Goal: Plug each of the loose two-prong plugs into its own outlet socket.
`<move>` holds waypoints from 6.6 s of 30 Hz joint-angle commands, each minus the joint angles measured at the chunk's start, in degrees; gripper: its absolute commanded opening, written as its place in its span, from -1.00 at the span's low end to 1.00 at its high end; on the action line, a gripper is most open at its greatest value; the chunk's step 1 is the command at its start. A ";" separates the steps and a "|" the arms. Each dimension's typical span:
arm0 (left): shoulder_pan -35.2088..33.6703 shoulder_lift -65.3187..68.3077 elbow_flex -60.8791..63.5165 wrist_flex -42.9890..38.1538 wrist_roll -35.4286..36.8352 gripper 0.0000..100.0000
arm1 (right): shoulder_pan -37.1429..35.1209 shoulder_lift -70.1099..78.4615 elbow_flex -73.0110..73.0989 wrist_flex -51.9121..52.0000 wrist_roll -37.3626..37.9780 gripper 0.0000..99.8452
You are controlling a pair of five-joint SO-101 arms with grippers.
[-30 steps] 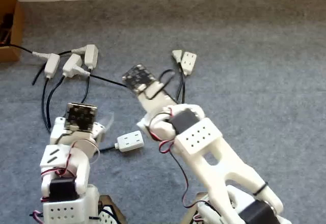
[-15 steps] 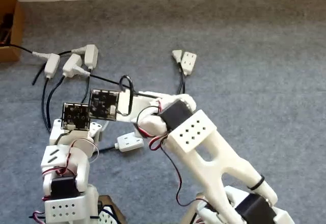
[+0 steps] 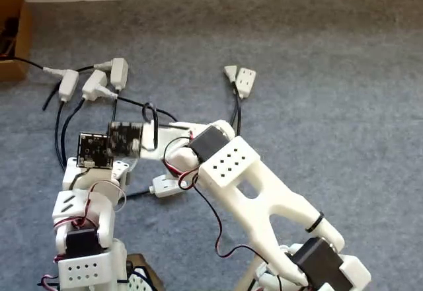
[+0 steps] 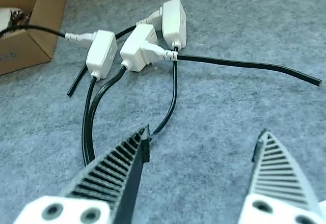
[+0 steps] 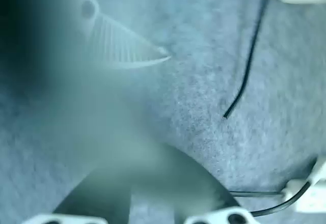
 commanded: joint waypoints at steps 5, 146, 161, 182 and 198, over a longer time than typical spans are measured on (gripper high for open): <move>-2.51 -0.22 -4.62 0.79 3.69 -0.36 | 15.87 -0.22 -0.22 -10.24 -38.33 -0.99; 3.47 -0.40 1.98 -4.40 -0.44 -0.13 | 10.15 -16.22 41.89 0.57 -10.64 -0.62; 4.97 -0.13 1.98 -4.40 -0.44 -0.13 | 11.38 -20.88 29.93 4.97 -19.25 -0.62; 5.05 -0.13 1.98 -4.31 -0.53 -0.13 | 4.00 -52.09 55.43 7.16 -5.54 -0.62; 5.05 -0.13 1.98 -3.60 -0.53 -0.13 | -0.22 -20.79 52.18 -11.12 -2.20 -0.64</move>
